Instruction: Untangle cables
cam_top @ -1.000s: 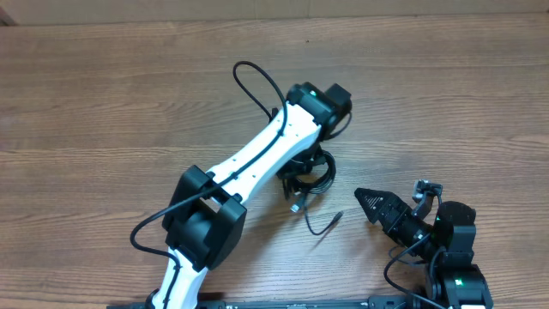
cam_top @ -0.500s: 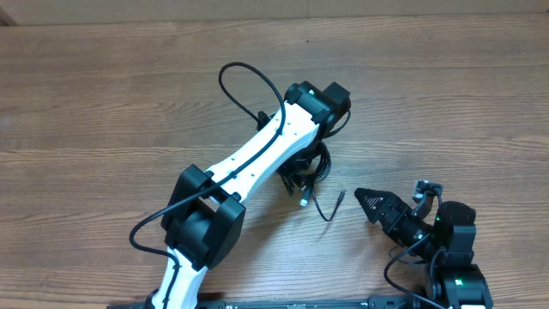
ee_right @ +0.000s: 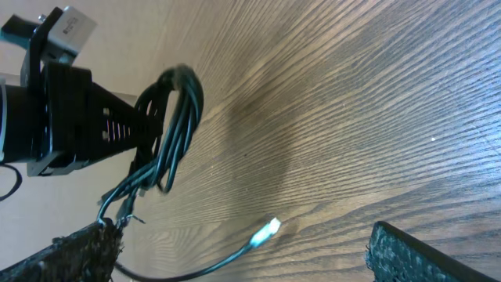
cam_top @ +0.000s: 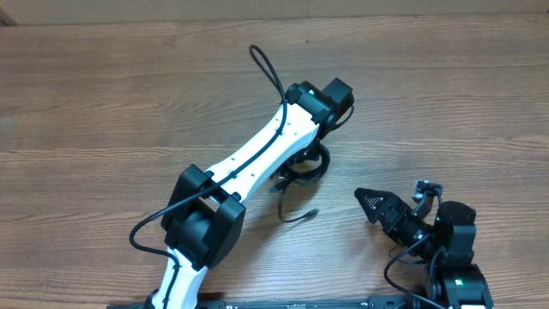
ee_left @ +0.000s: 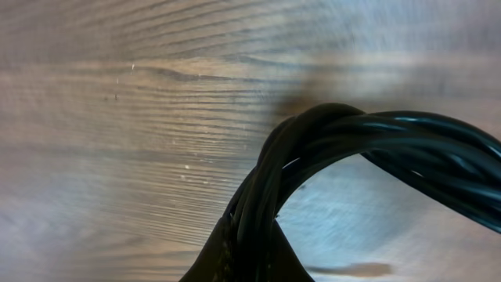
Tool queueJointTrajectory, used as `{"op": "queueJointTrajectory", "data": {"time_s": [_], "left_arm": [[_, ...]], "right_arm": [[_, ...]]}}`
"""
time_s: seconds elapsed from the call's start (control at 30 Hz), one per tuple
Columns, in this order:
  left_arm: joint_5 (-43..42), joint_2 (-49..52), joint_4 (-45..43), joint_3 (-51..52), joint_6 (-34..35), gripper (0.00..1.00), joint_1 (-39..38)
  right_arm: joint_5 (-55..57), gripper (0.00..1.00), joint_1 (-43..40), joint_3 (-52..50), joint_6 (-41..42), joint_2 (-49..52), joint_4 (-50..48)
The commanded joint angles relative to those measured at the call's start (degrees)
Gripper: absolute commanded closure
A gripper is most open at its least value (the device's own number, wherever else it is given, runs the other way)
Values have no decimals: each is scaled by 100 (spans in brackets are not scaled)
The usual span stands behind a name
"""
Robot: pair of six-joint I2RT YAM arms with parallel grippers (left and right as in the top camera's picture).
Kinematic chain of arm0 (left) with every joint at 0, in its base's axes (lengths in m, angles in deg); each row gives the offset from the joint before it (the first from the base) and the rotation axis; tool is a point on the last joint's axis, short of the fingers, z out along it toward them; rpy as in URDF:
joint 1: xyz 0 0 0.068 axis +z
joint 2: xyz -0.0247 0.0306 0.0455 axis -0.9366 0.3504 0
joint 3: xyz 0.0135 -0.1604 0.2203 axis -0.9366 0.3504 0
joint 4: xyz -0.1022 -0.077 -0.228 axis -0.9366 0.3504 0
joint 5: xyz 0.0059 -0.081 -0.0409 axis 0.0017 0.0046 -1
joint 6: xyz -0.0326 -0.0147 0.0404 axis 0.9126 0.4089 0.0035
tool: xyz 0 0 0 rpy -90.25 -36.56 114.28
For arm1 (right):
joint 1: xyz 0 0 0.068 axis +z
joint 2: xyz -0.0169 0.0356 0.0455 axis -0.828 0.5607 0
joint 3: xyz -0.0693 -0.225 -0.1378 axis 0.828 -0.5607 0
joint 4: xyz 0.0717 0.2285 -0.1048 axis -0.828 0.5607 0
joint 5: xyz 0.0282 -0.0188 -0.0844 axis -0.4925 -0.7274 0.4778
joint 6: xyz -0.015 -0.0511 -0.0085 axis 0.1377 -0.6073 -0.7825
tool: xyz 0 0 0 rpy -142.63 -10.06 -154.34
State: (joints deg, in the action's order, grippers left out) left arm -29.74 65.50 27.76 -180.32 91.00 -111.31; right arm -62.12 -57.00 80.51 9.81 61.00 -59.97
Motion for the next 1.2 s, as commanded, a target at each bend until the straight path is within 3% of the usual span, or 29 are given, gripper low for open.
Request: {"op": "queueJointTrajectory", "data": {"time_s": [0.0, 0.13, 0.37, 0.63, 0.9, 1.17], "left_arm": [[-70, -35, 225, -59, -1462, 96, -22], [-372, -35, 299, -59, -1464, 96, -20], [-2645, -35, -894, -59, -1292, 96, -20], [-3014, -35, -933, -61, -1270, 96, 68], [-3364, -35, -614, -76, -2894, 96, 107], [-3268, -37, 195, -866, -3526, 96, 457]], "right_arm": [[55, 0, -13, 146, -46, -9, -13], [55, 1, -13, 146, -44, -9, -13], [55, 0, -13, 146, -46, -9, -13], [55, 0, -13, 146, -44, -9, -13], [55, 0, -13, 146, -44, -9, -13], [55, 0, -13, 146, -44, -9, -13]]}}
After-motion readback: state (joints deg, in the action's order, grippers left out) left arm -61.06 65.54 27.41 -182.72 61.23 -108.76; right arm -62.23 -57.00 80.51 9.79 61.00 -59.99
